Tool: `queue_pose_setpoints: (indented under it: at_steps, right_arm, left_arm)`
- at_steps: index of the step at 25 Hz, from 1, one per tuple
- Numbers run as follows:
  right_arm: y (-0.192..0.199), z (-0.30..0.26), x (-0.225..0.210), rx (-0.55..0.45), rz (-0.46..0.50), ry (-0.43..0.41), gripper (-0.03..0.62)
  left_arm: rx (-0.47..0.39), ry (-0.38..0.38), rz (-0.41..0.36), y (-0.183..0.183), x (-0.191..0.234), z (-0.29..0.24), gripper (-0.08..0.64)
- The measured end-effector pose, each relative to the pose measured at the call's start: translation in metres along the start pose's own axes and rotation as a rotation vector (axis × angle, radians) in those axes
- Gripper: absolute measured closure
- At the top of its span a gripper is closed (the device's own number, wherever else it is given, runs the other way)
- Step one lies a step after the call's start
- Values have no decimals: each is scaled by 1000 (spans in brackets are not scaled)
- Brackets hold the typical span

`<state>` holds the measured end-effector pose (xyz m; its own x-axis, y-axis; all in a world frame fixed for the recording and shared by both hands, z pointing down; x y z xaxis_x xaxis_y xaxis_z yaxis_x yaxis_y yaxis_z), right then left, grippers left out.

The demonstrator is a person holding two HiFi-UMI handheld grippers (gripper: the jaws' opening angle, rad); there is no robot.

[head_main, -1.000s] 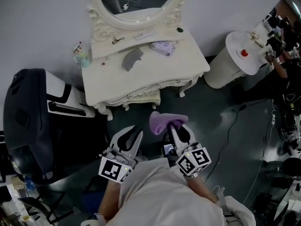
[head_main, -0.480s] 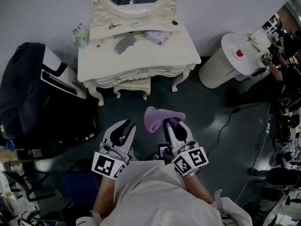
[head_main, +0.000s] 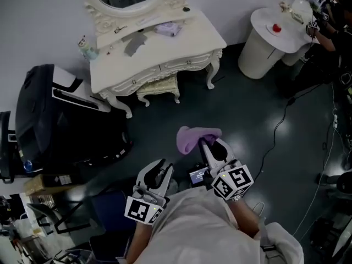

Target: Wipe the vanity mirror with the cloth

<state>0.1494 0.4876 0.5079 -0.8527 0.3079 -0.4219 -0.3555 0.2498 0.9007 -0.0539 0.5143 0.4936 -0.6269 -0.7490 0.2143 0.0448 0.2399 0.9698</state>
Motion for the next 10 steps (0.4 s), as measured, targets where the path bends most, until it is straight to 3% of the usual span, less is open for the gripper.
queue_pose_setpoints:
  at_steps: [6, 10]
  right_arm:
    - [11, 30, 37, -72, 2, 71, 522]
    - [34, 46, 71, -67, -37, 142, 522]
  left_arm:
    - [-19, 61, 41, 11, 5, 35, 429]
    - [-67, 130, 18, -2, 1, 65, 389]
Point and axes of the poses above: the fingertips, and each gripper's own axes: z backward along the fingers, x to its left, y out of its underside, the point moved 7 cm from there along z, backward along the fingers, and after that the axes turned 2 degrees about z, right-handed, at the moved point
